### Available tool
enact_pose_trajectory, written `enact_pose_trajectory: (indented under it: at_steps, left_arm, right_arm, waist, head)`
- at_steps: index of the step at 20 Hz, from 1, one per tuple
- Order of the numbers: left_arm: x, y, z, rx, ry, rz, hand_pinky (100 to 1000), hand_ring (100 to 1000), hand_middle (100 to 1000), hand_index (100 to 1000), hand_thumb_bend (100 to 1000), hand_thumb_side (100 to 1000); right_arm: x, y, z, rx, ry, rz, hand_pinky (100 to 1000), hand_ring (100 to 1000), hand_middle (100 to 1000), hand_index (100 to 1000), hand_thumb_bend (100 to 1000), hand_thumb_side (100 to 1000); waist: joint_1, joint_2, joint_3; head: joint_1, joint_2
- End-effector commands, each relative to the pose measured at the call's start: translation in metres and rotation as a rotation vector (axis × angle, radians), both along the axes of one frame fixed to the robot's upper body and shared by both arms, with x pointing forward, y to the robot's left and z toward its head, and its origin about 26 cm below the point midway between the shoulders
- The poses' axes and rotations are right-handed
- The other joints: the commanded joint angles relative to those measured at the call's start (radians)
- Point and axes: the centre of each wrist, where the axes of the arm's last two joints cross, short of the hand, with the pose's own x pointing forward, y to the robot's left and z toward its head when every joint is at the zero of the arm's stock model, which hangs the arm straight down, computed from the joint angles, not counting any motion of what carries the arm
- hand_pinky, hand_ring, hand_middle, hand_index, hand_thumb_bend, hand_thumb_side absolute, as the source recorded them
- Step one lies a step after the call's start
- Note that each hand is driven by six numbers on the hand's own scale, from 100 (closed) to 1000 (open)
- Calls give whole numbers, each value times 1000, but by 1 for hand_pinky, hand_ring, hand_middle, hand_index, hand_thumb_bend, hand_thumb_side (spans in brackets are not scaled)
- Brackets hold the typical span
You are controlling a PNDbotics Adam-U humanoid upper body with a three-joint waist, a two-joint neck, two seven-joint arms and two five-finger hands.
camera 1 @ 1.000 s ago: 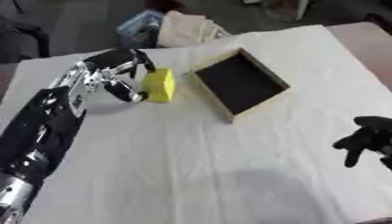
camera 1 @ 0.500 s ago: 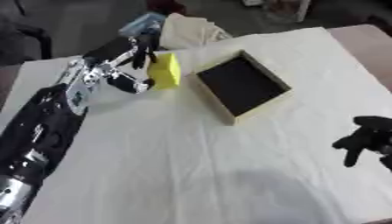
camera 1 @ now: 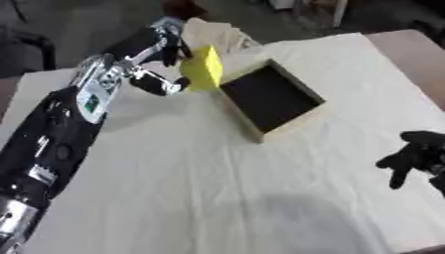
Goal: Pick up objects on the table and place them in the box.
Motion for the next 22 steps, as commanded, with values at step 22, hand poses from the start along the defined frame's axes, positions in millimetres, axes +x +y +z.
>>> enact_pose_trajectory:
  at_steps: [22]
  left_arm:
    - [2,-42,-19,123,-82,-30,722,492,453,686,399,100]
  right_arm:
    - [7,15,14,-16,-34,95,711,496,591,886,100,692]
  waist:
    - [7,18,-90]
  head:
    - [6,-27]
